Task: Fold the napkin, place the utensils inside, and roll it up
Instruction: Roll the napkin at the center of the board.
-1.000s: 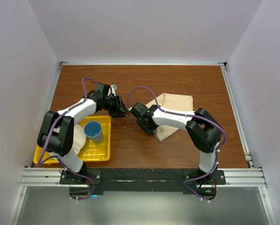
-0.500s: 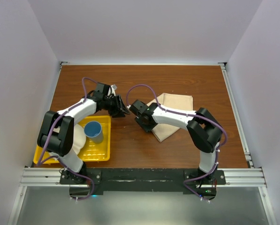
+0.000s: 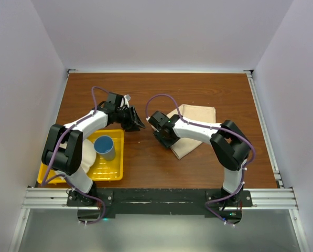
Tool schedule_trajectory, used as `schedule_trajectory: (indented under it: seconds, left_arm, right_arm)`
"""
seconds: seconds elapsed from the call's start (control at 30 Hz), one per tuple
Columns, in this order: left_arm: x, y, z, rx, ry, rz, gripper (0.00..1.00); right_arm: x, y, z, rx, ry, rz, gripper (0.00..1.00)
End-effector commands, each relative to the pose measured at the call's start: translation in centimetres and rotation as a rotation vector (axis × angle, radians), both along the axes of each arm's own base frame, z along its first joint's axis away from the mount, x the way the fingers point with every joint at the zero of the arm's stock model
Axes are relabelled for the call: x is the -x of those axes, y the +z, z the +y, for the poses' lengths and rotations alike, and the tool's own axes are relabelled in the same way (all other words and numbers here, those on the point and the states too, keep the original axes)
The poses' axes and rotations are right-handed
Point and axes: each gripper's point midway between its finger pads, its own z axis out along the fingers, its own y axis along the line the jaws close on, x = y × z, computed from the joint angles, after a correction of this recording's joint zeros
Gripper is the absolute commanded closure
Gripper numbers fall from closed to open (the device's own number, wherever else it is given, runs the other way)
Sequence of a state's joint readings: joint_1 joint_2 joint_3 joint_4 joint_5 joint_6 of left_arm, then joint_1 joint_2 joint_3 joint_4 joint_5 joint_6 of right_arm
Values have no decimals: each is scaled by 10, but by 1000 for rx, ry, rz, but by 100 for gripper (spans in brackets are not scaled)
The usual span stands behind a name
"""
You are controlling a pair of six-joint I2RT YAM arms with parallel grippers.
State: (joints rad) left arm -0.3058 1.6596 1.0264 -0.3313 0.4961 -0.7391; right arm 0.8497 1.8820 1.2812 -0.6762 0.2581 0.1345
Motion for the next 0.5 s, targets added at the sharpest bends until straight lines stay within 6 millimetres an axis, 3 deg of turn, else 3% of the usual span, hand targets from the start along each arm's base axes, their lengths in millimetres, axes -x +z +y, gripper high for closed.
schedule_trajectory:
  seconds: [0.0,0.27,0.47]
  left_arm:
    - [-8,13,-3,28,-19,-39,56]
    - [-9,8,-8,56,-15,-11,52]
    - [-11,2,-18,113,3,24,50]
  right_arm:
    - [-6,-3,2,-32,0,-9,49]
    - [8,-36,-3,-50,-12,80,62]
    - [20,-59,-11,-44,-27,131,81]
